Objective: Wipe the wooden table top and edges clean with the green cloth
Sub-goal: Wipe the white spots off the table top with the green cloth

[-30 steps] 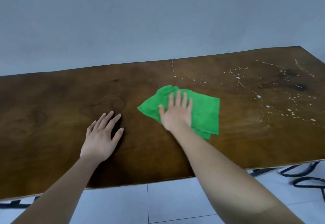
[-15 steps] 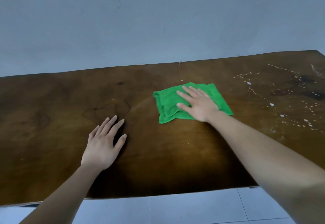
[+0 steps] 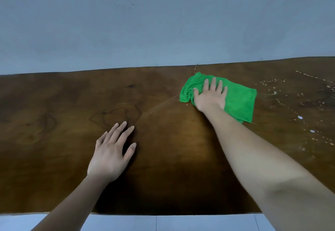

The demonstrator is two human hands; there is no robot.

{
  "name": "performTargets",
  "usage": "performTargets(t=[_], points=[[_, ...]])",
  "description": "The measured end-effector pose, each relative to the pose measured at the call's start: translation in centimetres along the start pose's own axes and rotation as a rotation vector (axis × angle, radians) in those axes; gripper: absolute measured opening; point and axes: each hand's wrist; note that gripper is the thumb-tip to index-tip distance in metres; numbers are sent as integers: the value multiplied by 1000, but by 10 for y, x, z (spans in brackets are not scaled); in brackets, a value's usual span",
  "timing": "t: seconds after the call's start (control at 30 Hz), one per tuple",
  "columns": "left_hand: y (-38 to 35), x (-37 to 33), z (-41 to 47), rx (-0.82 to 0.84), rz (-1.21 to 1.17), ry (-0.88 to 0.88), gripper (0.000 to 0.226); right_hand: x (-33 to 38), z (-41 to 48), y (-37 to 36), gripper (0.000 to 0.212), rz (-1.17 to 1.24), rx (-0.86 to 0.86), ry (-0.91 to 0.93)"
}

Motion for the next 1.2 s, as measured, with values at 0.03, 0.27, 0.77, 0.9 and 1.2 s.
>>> performTargets(t=[0.03,0.27,0.77,0.9,1.2], points=[[0,0,0,-4,2,0,72,20,-8,-8,82,-4,12,62],[-1,2,1,13,18,-3,73,131,-83,-61,85,-48,112,545],[4,2,4,60,-11,6,75,51,68,14,79,-40,155,576],[3,2,2,40,-8,0,74,13,100,31,80,-16,93,427],[4,1,2,30,-16,-8,73,15,71,10,79,-8,14,168]])
Point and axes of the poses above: each hand's wrist, its own z-axis towards the middle knuckle, its own y-axis out of the back of the hand, x = y × z, and after that the axes turned 10 degrees about z, right-handed
